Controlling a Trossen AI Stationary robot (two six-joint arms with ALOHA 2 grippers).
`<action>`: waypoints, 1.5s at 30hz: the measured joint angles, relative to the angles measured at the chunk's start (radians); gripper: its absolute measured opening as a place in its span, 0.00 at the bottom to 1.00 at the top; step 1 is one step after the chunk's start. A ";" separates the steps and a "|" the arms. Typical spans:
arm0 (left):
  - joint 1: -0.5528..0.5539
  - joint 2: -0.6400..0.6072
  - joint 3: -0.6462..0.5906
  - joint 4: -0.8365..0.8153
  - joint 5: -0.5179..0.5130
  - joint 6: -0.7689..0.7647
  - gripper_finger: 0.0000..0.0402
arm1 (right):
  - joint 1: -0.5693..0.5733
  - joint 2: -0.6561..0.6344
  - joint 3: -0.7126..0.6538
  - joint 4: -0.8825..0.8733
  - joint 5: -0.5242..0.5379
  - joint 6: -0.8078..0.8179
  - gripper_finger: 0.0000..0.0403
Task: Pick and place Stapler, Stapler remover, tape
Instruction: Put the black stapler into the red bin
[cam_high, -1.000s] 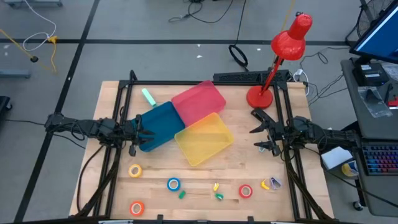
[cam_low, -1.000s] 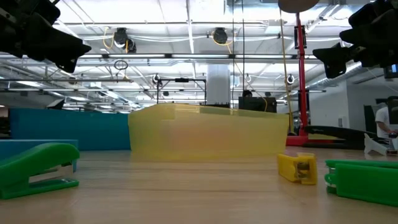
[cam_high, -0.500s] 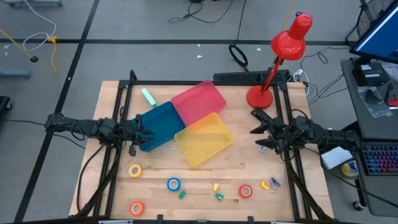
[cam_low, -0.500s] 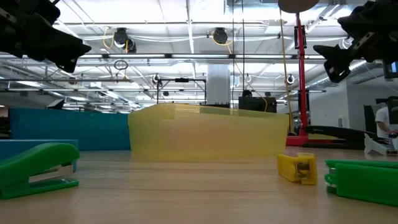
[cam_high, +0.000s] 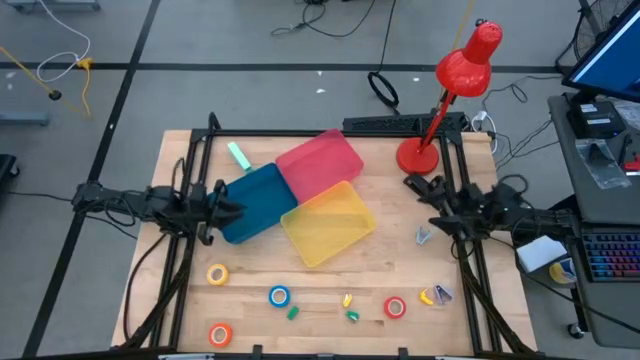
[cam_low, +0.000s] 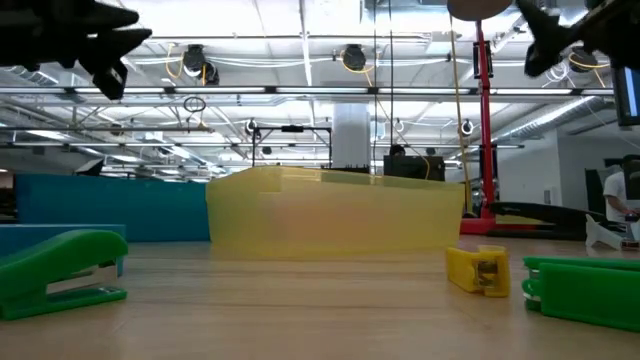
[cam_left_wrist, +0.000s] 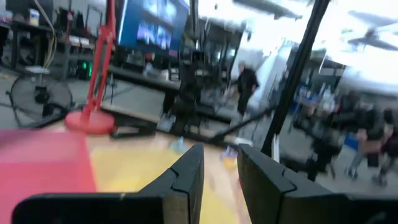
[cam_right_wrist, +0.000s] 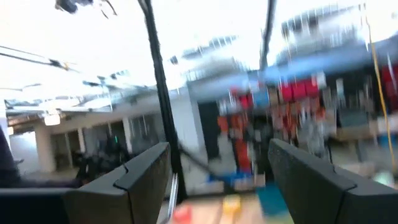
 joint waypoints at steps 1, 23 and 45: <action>0.000 0.000 0.000 0.024 -0.006 -0.003 0.24 | 0.000 0.000 0.000 0.039 0.000 -0.022 0.65; 0.000 0.000 0.000 0.082 -0.211 -0.027 0.24 | 0.000 0.199 0.184 -0.336 0.362 0.063 0.65; 0.000 0.000 0.000 0.078 -0.262 -0.055 0.24 | -0.213 0.820 0.795 -1.518 0.389 0.327 0.65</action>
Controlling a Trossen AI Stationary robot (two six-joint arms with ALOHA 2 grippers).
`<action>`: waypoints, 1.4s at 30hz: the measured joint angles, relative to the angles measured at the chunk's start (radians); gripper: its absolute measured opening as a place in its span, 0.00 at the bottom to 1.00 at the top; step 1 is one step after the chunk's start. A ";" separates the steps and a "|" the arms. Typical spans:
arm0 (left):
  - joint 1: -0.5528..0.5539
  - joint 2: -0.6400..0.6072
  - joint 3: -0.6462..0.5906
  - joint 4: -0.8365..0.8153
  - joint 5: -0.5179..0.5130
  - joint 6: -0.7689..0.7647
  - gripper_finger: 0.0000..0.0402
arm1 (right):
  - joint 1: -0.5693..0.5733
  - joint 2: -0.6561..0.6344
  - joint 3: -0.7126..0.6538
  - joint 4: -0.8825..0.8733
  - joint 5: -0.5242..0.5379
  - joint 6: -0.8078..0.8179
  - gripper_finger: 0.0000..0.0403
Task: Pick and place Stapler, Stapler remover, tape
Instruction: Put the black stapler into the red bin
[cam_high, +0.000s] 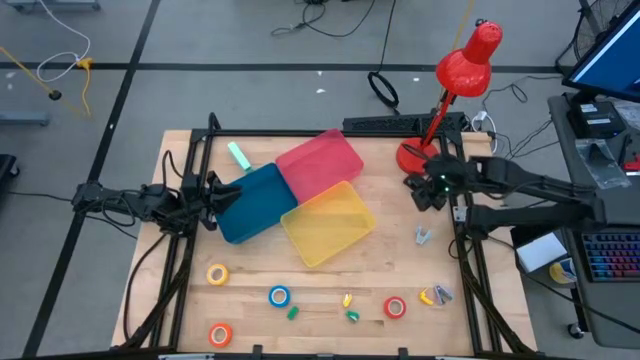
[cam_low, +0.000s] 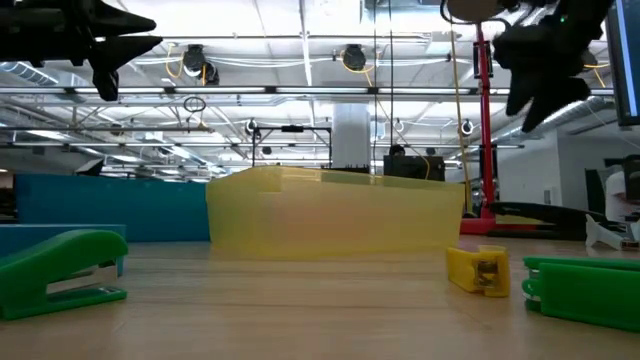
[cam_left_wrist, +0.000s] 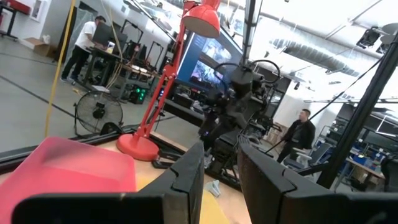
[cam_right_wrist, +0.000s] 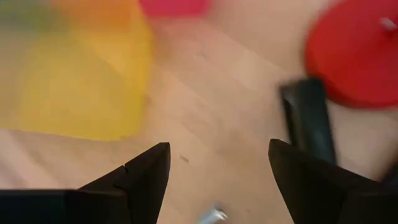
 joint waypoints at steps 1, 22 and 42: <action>0.000 0.000 0.000 0.000 0.000 0.000 0.24 | -0.012 0.005 0.000 -0.010 0.000 -0.018 0.65; 0.000 0.000 0.000 -0.003 -0.014 0.002 0.24 | -0.044 0.024 0.001 0.140 0.013 -0.424 0.65; 0.000 0.000 0.000 -0.003 -0.059 -0.003 0.24 | -0.379 0.291 0.001 -0.169 0.051 -0.223 0.65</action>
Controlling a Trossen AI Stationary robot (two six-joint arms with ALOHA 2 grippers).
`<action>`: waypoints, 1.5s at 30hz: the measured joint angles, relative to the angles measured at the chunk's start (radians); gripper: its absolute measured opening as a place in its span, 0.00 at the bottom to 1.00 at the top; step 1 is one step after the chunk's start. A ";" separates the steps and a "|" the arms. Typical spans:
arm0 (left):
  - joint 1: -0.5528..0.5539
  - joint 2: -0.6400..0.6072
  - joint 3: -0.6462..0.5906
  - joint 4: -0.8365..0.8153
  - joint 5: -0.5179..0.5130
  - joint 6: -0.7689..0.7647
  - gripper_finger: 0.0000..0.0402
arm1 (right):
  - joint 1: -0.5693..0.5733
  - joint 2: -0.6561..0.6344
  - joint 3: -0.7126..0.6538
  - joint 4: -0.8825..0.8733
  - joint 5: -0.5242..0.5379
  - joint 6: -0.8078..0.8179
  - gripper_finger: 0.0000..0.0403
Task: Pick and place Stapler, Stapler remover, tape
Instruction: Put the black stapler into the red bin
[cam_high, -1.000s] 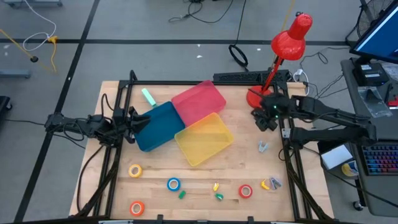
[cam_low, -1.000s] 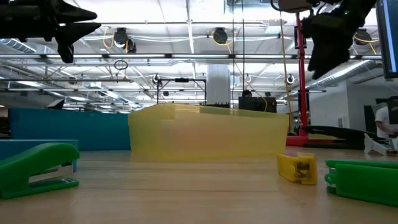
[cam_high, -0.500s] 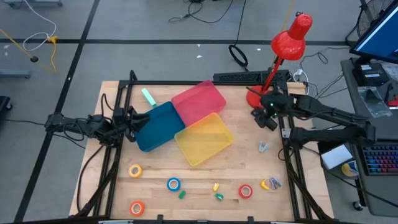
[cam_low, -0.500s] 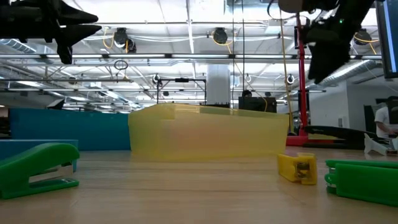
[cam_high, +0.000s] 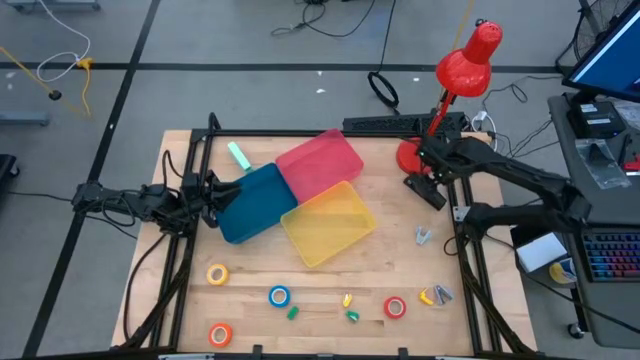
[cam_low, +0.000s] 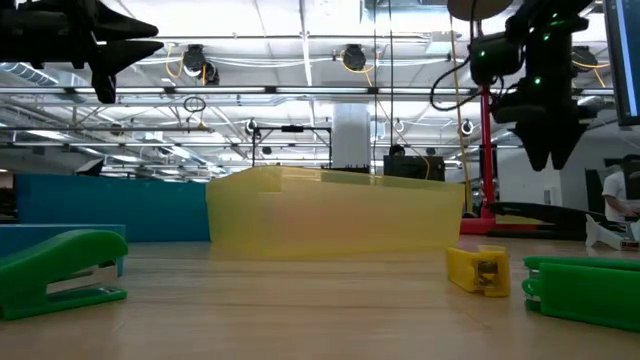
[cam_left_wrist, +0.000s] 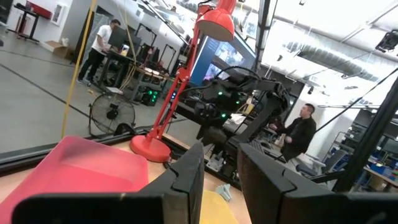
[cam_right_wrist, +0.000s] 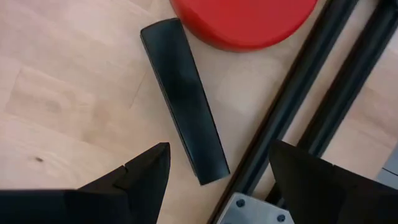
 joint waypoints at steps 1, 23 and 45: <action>0.000 0.000 0.000 0.000 0.000 0.000 0.24 | -0.007 0.016 0.000 -0.002 -0.021 -0.013 0.65; 0.000 0.000 0.000 0.000 0.000 -0.008 0.24 | -0.027 0.221 -0.080 0.119 -0.051 -0.173 0.65; 0.000 0.000 0.000 0.001 0.000 -0.059 0.24 | -0.025 0.224 -0.244 0.212 -0.080 -0.112 0.65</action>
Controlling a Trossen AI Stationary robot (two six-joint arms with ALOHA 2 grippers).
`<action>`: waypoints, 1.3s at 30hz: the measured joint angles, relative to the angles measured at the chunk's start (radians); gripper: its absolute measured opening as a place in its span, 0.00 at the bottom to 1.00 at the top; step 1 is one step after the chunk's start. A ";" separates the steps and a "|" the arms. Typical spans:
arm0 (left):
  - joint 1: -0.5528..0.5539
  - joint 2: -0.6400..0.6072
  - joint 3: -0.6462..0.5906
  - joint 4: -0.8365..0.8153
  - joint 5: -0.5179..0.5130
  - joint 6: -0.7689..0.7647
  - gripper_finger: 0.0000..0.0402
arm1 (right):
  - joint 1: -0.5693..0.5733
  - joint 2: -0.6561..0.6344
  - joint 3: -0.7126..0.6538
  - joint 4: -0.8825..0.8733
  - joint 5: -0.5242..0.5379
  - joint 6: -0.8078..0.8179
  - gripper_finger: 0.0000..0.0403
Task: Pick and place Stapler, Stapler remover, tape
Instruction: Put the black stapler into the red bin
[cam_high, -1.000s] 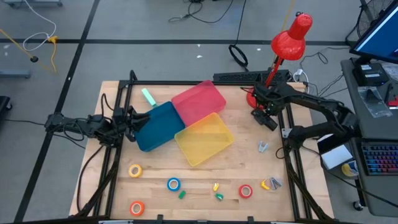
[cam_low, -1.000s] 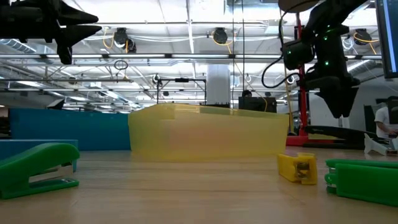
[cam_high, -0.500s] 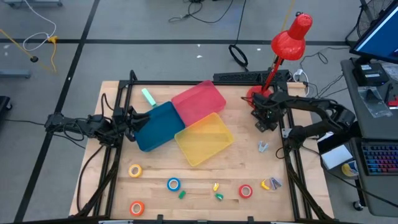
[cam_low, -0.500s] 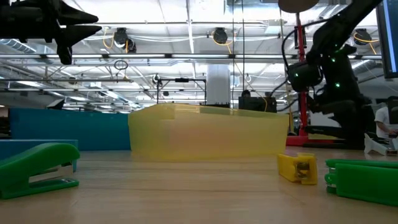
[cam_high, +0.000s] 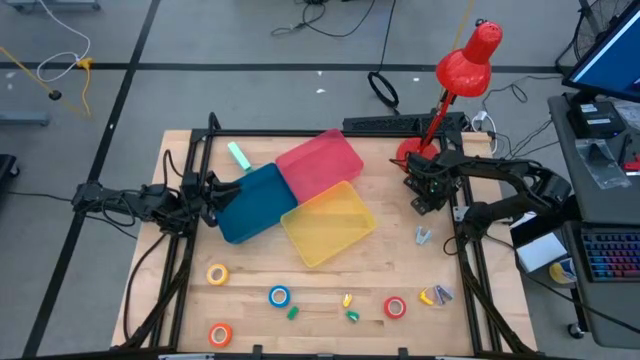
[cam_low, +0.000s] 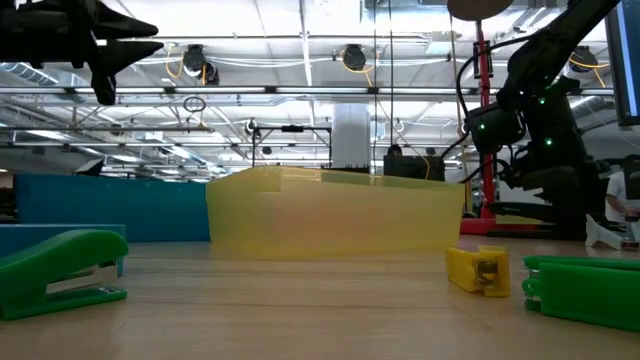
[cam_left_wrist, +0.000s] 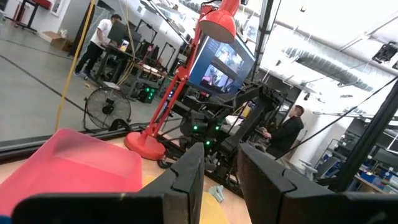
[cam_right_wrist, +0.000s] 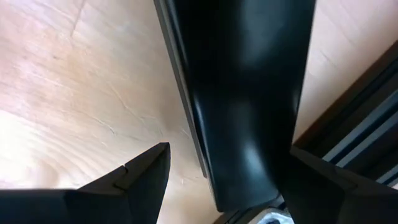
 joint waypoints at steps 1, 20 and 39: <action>0.000 0.000 0.000 0.000 0.000 -0.001 0.24 | 0.000 0.000 0.000 0.004 0.000 0.000 0.65; 0.000 0.000 0.000 0.000 0.000 -0.021 0.24 | 0.000 0.000 0.000 0.110 -0.001 0.001 0.65; 0.000 0.000 0.000 0.000 0.000 -0.015 0.24 | 0.000 0.000 0.000 0.028 0.002 0.084 0.57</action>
